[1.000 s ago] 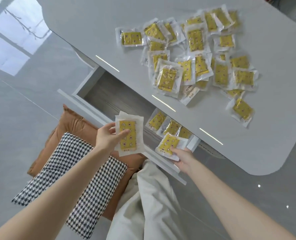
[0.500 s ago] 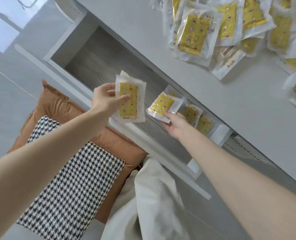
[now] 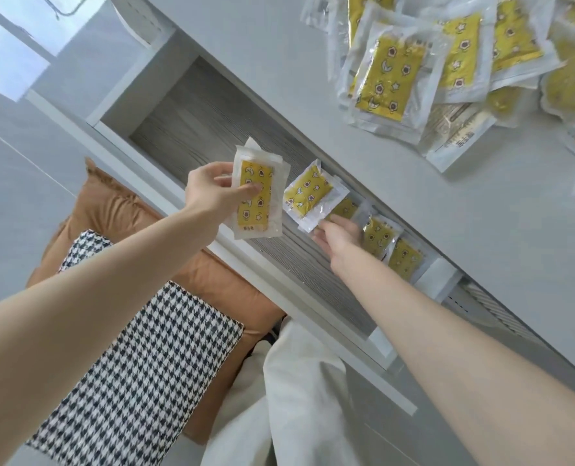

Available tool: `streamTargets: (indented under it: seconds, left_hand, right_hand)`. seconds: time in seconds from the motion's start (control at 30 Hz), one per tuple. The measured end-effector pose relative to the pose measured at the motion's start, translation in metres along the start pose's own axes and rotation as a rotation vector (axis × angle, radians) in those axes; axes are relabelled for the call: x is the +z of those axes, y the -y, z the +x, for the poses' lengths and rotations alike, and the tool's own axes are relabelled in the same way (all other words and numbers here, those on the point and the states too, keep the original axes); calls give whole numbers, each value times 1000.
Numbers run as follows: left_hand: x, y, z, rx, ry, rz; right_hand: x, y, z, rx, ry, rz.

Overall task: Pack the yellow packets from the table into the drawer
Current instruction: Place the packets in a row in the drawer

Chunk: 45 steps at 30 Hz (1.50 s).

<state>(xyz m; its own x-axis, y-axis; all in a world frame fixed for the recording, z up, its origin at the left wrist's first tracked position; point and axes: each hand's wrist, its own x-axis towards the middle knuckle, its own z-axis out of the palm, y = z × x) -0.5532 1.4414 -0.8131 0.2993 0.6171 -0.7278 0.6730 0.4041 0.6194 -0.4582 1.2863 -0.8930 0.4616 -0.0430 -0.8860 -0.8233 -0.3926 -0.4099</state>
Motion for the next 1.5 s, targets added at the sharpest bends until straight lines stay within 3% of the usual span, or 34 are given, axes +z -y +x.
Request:
streamTargets:
  seconds: [0.07,0.23,0.3,0.63,1.03,1.23,1.5]
  left_hand:
    - [1,-3,-8,-30,19,-19]
    - [7,-10,-30,-116,82,-58]
    - [13,-11,-38,-114,95,-36]
    - [30,4,-40,-251,223,-87]
    - [52,23,26,-182,-36,-35]
    - [62,25,52,-135,-98,-19]
    - [70,21,62,-27,-103,-3]
  right_hand:
    - [-12,-3,-15,-57,-13,-90]
    - [-27,1,-59,-47,431,-112]
    - [-27,2,-71,-88,485,-138]
    - [-47,2,-71,31,372,174]
    - [-82,-27,-13,124,128,259]
    - [-74,-31,1,120,118,221]
    - [-66,-35,-3,139,158,418]
